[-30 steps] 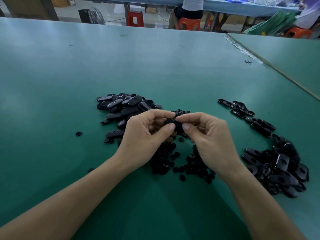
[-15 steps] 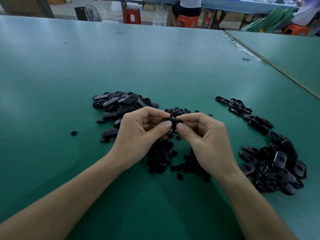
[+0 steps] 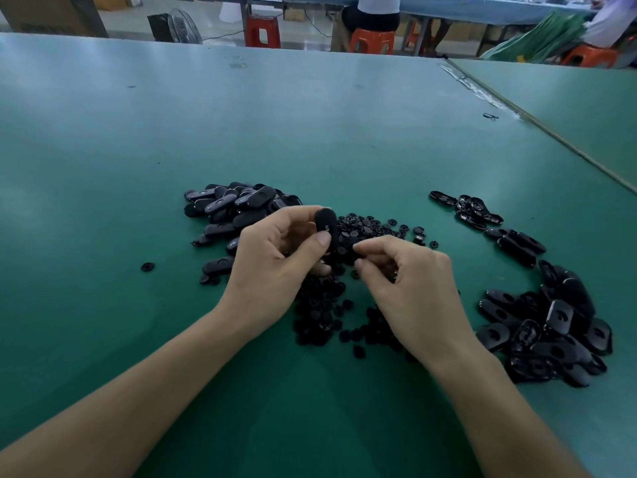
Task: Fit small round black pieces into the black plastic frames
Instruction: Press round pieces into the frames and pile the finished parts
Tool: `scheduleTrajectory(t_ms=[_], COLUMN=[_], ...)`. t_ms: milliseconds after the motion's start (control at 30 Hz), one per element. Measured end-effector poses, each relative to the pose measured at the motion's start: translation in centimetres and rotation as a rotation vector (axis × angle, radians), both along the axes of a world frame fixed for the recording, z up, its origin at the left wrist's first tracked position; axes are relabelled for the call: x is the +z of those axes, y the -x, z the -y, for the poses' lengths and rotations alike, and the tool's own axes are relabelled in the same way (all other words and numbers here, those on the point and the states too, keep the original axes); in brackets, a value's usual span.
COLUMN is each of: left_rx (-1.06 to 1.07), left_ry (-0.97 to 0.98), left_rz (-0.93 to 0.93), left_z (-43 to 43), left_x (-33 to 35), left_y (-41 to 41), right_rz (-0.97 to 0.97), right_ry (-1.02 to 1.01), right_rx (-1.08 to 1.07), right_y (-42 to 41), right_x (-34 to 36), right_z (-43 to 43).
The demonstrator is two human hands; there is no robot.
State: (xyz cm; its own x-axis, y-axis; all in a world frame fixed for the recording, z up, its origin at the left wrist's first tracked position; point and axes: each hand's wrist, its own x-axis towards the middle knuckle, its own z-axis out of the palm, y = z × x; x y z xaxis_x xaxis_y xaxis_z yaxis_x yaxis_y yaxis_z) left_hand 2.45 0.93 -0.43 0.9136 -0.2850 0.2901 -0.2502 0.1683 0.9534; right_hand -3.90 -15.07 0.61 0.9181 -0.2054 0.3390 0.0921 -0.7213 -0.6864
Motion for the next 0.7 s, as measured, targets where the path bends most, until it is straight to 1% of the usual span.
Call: scheduleTrajectory(t_ms=[67,133,233,400,467,600,700], left_rx=[0.01,0.009,-0.004,0.018,0.014,0.006,0.01], left_ry=[0.029,0.042,0.038,0.0,0.003,-0.012,-0.021], left_rz=[-0.025,-0.049,-0.053,-0.019,-0.024,-0.026,-0.03], left_z=[0.03,0.05,0.13,0.1,0.02,0.0,0.06], left_x=[-0.14,-0.16,-0.12,-0.28,-0.33,-0.22,-0.16], left_y=[-0.03,-0.03,-0.12,-0.18,-0.13,-0.03,0.06], right_rz=[-0.066,-0.126,-0.164,-0.163,-0.129,0.001,0.079], right_ry=[0.153,0.244,0.268,0.318,0.261,0.072,0.014], right_rx=[-0.011,0.001,-0.024,-0.037,-0.035,-0.076,-0.055], right_y=[0.01,0.03,-0.04,-0.17,-0.22,-0.22,0.02], right_x=[-0.09,-0.04,0.11,-0.09,-0.17,0.11,0.24], right_z=[0.21,0.12,-0.04,-0.34,-0.43,-0.33,-0.21])
